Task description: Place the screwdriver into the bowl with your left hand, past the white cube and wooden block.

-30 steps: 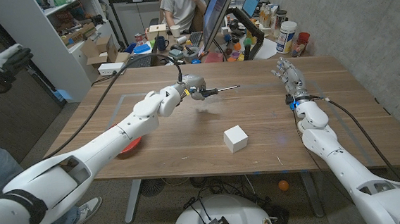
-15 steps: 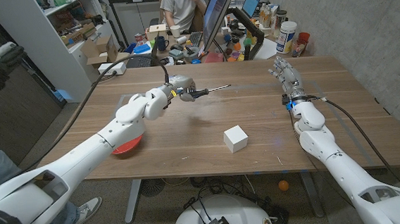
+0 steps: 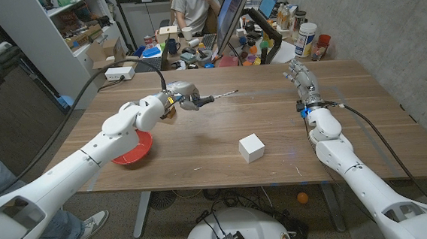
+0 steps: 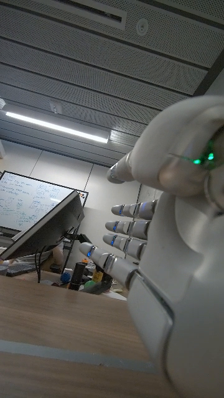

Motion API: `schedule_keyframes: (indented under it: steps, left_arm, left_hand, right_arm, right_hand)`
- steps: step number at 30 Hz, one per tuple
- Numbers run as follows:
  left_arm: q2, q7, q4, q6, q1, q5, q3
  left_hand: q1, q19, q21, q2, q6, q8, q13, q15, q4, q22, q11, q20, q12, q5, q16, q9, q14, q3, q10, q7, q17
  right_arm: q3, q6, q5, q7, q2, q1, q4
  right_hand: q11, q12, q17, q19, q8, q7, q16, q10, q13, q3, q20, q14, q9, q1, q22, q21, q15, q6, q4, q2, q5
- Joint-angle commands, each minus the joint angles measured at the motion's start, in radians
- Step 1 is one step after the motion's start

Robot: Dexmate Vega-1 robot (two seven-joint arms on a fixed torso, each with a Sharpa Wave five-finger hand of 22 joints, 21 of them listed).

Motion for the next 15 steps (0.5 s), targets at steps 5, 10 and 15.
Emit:
schedule_keyframes:
  steps: [5, 10, 15]
  left_arm:
    - [0.204, -0.048, -0.132, -0.079, 0.143, -0.111, -0.154]
    - [0.246, -0.041, -0.160, -0.079, 0.192, -0.129, -0.199]
    - [0.277, -0.044, -0.180, -0.067, 0.229, -0.145, -0.232]
  left_hand:
    - [0.077, -0.006, 0.008, 0.080, 0.218, 0.047, 0.008, -0.089, 0.001, 0.003, -0.166, 0.007, 0.002, 0.013, -0.004, 0.002, 0.051, 0.000, 0.179, -0.086, 0.002]
    - [0.077, -0.009, 0.009, 0.080, 0.219, 0.048, 0.010, -0.088, 0.002, 0.003, -0.163, 0.007, 0.001, 0.014, -0.006, 0.002, 0.049, -0.001, 0.179, -0.085, 0.002]
    - [0.078, -0.012, 0.009, 0.080, 0.217, 0.047, 0.011, -0.089, 0.001, 0.004, -0.165, 0.007, 0.000, 0.014, -0.007, 0.003, 0.050, -0.002, 0.180, -0.086, 0.002]
  right_arm:
    - [-0.018, 0.012, -0.047, -0.079, 0.007, -0.022, -0.051]
    - [-0.030, 0.017, -0.056, -0.084, 0.013, -0.015, -0.040]
    - [-0.042, 0.030, -0.061, -0.081, 0.023, 0.002, -0.011]
  right_hand:
    - [-0.001, 0.003, 0.001, 0.010, -0.001, -0.001, 0.008, 0.009, 0.000, 0.000, 0.004, 0.006, 0.001, -0.002, 0.004, -0.001, 0.001, 0.011, -0.006, 0.002, 0.004]
    - [0.000, 0.003, 0.000, 0.010, -0.001, -0.001, 0.008, 0.008, 0.000, 0.000, 0.003, 0.006, 0.001, -0.003, 0.004, -0.002, 0.001, 0.011, -0.006, 0.002, 0.004]
    - [-0.001, 0.003, 0.000, 0.010, -0.001, 0.000, 0.008, 0.009, 0.000, 0.000, 0.004, 0.005, 0.001, -0.003, 0.004, -0.002, 0.001, 0.012, -0.006, 0.003, 0.004]
